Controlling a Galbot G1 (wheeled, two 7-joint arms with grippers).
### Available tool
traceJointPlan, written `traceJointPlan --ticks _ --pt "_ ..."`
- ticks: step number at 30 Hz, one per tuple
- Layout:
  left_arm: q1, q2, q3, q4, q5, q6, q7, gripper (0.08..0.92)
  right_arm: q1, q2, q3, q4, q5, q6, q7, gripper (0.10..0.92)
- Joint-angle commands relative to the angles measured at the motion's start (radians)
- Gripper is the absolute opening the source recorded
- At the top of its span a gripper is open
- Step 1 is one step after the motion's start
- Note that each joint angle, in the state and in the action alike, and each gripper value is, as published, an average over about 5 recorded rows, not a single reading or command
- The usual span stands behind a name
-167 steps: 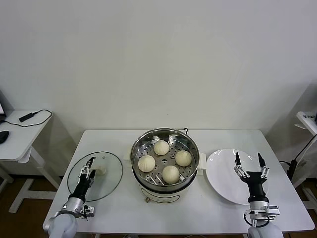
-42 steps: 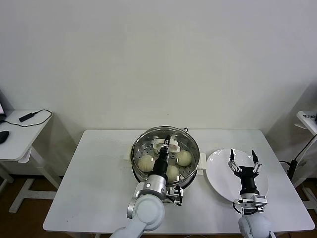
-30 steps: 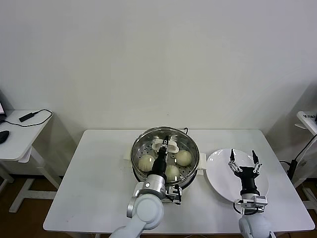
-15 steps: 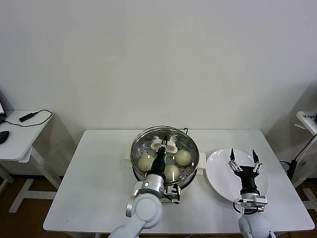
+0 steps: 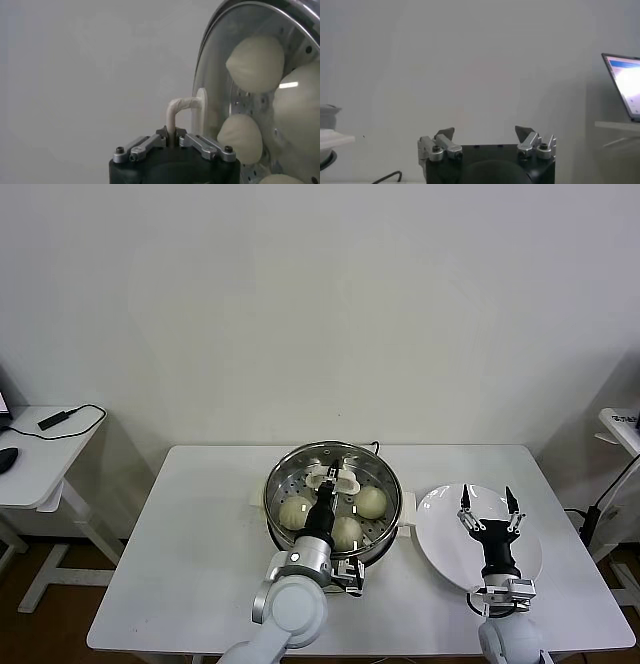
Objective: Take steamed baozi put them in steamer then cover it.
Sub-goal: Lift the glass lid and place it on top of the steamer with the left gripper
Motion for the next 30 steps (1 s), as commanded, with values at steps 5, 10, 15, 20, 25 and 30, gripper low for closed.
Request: traceJointPlan --ticks 5,10,15,20,25,30 --pt "0.004 0.001 0.0 -0.011 -0.007 -0.003 -0.002 0.194 0.001 0.002 0.001 0.001 -0.005 0.0 0.001 0.823" --pt "0.005 0.0 -0.002 -0.008 -0.007 -0.006 -0.006 0.194 0.001 0.004 0.002 0.001 -0.007 0.001 0.001 0.823" --pt "0.009 0.001 -0.009 -0.004 -0.008 -0.015 -0.003 0.194 0.002 0.003 0.006 0.004 -0.007 0.0 0.002 0.823" --pt "0.016 0.001 -0.013 -0.003 -0.013 -0.022 0.001 0.194 0.002 0.004 0.01 0.004 -0.007 0.0 0.002 0.823" --pt "0.021 0.002 -0.014 -0.007 -0.013 -0.027 -0.003 0.203 0.0 0.007 0.009 0.003 -0.007 0.001 0.002 0.823" --pt "0.025 0.003 -0.017 -0.019 -0.015 -0.026 -0.005 0.304 0.001 0.008 0.008 0.003 -0.008 0.0 0.002 0.823"
